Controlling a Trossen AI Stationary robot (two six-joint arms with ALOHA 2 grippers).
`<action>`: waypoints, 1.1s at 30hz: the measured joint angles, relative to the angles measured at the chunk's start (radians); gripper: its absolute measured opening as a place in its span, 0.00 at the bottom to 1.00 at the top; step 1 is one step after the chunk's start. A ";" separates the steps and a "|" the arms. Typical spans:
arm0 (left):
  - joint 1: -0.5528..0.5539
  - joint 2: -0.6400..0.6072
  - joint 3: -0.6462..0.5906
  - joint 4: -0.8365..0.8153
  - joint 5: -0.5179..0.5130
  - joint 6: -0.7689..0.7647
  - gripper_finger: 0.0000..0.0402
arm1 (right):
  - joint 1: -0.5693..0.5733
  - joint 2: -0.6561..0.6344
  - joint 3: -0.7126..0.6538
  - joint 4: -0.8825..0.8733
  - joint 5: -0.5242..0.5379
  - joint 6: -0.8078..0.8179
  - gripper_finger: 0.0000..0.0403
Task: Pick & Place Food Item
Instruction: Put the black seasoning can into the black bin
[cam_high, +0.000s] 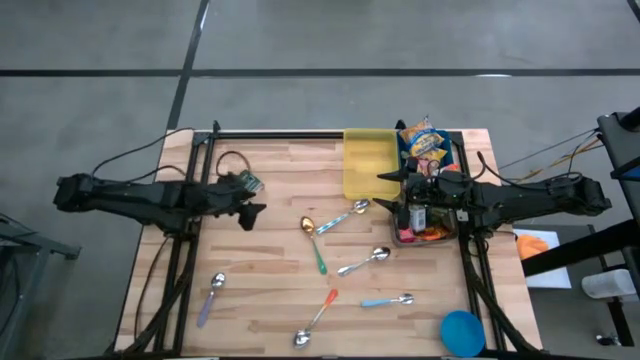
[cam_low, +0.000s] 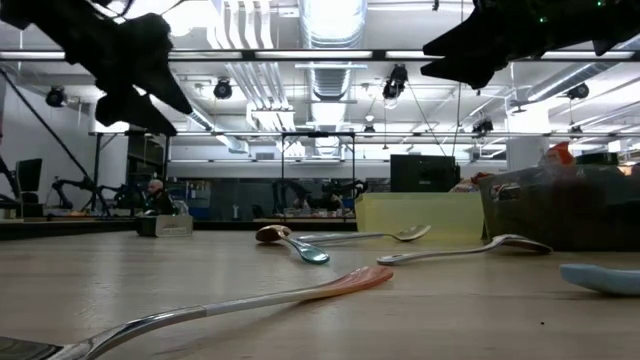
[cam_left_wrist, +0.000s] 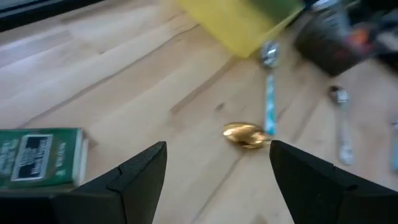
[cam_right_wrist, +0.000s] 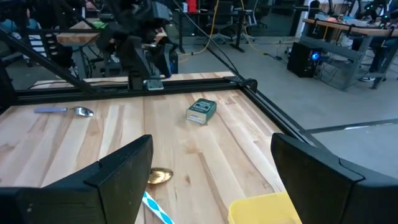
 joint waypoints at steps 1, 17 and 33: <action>0.009 0.032 0.016 -0.014 0.000 -0.001 0.72 | 0.000 0.000 0.000 0.000 0.000 0.000 0.81; 0.361 0.304 0.057 -0.057 0.015 -0.050 0.72 | 0.000 0.000 0.000 0.000 0.000 0.000 0.81; 0.489 0.556 0.057 0.018 0.145 0.000 0.72 | 0.000 0.000 0.000 0.000 0.000 0.000 0.81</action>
